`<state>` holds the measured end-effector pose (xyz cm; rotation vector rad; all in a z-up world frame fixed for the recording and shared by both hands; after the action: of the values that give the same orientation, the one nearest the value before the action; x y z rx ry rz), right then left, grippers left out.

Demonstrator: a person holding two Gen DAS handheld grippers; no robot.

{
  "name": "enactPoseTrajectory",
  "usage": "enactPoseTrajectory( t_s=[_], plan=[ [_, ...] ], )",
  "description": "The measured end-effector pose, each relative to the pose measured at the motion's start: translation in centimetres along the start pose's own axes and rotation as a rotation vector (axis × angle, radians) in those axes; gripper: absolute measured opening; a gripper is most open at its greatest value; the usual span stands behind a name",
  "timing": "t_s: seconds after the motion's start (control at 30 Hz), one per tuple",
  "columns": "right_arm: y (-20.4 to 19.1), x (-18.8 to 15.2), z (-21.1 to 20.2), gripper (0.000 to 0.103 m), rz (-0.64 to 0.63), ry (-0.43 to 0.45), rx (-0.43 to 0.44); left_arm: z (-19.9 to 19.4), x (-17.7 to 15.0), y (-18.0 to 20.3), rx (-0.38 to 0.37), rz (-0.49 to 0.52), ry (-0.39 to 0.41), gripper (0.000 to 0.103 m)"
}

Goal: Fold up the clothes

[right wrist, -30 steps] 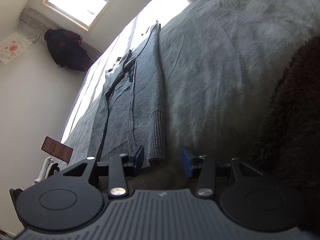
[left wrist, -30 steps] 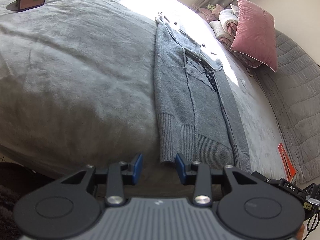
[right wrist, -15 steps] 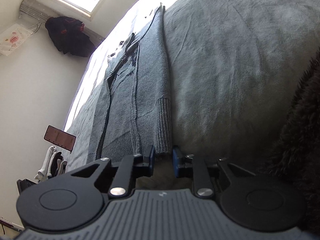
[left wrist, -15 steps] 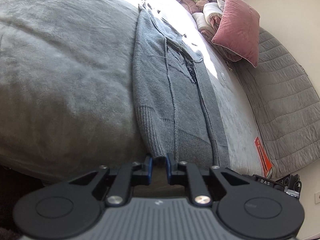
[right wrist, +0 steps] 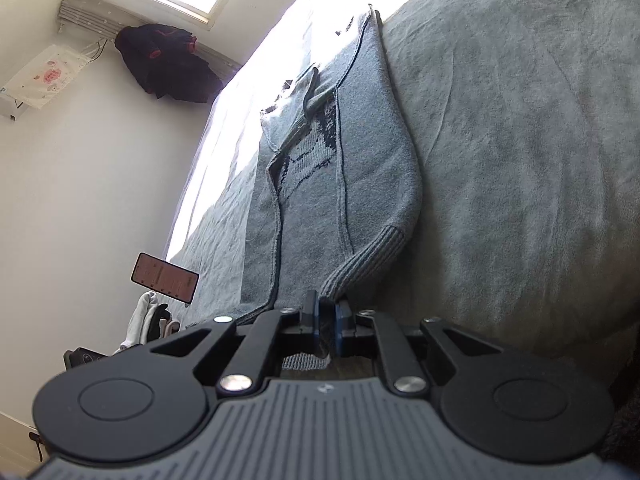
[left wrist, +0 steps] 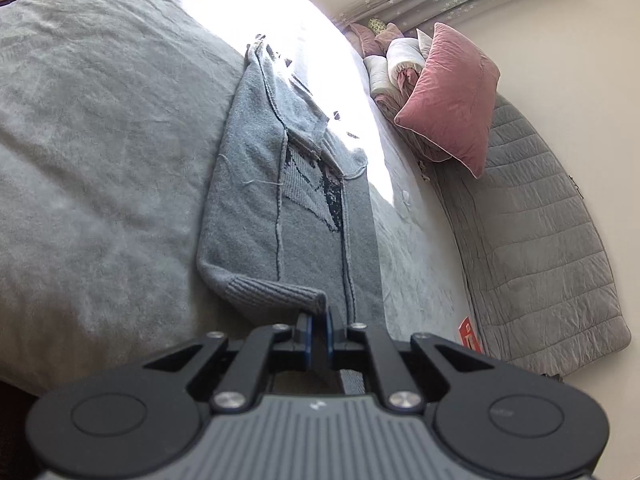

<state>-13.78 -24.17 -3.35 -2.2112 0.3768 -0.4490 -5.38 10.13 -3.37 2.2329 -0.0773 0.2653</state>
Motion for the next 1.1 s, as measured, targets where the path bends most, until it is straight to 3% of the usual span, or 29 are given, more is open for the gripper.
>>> enactPoseTrajectory(
  t_s=[0.3,0.47,0.57,0.67,0.7,0.73,0.8,0.97,1.1],
  plan=[
    [-0.5,7.1,1.8,0.011,-0.059,0.008,-0.139,3.5,6.8,0.1,0.159,0.018,0.001,0.006],
    [0.8,9.4,2.9,0.013,-0.130,0.035,-0.193,4.9,8.1,-1.0,0.207,0.103,0.032,0.007],
    [2.0,9.7,2.9,0.016,-0.155,0.071,-0.181,4.7,8.4,-1.4,0.222,0.179,0.063,0.009],
    [1.4,9.8,2.6,0.017,-0.202,0.066,-0.173,4.1,8.5,-1.2,0.247,0.240,0.093,0.032],
    [1.1,9.8,2.5,0.022,-0.228,0.071,-0.171,3.8,8.5,-1.0,0.246,0.264,0.110,0.038],
    [0.8,9.7,2.4,0.038,-0.253,0.075,-0.173,3.8,8.4,-1.1,0.242,0.268,0.107,0.039],
    [0.5,9.6,2.5,0.047,-0.298,0.083,-0.183,4.0,8.2,-1.7,0.240,0.264,0.086,0.040],
    [2.0,8.7,4.2,0.044,-0.318,0.033,-0.255,4.7,7.5,-2.4,0.255,0.277,0.046,0.040],
    [2.3,8.1,4.5,0.040,-0.361,0.016,-0.252,5.0,6.9,-2.4,0.260,0.304,0.031,0.039]
  ],
)
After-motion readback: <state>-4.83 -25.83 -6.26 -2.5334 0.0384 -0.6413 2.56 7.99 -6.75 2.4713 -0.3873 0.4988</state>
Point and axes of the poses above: each gripper's, at about its wrist camera, not at the fingertips, and z roughly the way its jaws point, y to its right, x to its top, the point moved 6 cm from there along z, roughly the way its jaws point, and after that the axes turned 15 degrees about -y, right-handed, at the moved point
